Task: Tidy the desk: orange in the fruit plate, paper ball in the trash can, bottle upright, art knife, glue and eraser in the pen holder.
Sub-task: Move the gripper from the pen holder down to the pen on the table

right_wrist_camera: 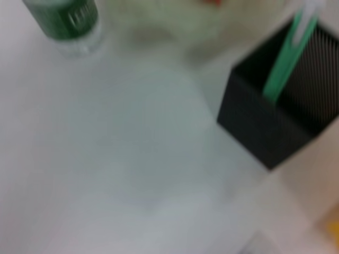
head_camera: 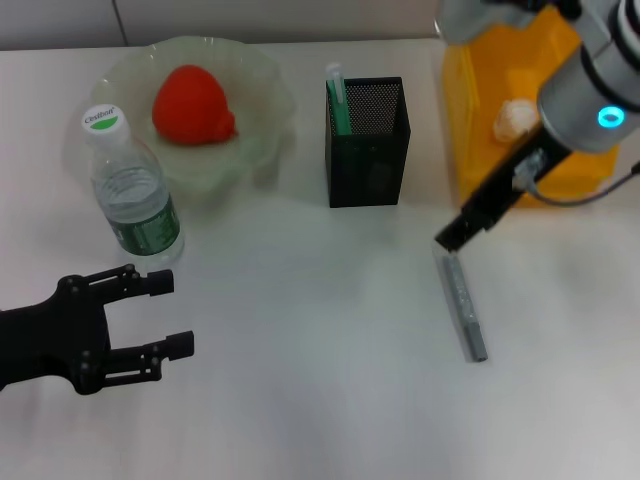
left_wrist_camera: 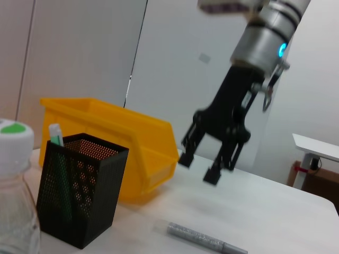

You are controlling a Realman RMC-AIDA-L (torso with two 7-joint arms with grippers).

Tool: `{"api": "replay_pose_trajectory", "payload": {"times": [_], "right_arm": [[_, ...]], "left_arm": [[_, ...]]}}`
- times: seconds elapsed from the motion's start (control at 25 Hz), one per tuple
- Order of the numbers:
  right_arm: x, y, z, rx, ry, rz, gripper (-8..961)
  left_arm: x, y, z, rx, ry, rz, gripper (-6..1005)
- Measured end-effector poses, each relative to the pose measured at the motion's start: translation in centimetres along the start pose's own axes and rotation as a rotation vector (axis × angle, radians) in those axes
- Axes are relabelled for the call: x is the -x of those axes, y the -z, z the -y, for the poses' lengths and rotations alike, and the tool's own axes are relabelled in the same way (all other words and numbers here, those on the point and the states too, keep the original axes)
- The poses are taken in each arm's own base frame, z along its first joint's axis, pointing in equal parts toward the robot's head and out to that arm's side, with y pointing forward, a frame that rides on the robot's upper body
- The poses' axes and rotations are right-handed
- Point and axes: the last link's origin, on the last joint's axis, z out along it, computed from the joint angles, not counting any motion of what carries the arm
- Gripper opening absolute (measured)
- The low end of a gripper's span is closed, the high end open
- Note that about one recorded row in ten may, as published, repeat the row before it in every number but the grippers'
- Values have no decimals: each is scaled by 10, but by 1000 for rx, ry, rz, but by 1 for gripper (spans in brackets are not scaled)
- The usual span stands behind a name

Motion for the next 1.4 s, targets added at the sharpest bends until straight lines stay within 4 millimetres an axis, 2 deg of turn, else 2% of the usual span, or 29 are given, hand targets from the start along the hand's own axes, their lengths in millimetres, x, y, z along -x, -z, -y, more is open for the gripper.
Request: {"api": "replay_pose_trajectory", "payload": {"times": [0.28,0.96,1.4], "right_arm": [[-14,-26,12,8,-77,-12,726],[-27,-43,18,11,-128,-54,702],[-27,-69,14,-10,-104,-72,686]], "left_arm": [[-3,-4,2,11,-8,2,801],[-4,-4,1,21,-6,-2,801],[-4,-4,1,17,-2,-3,801]]}}
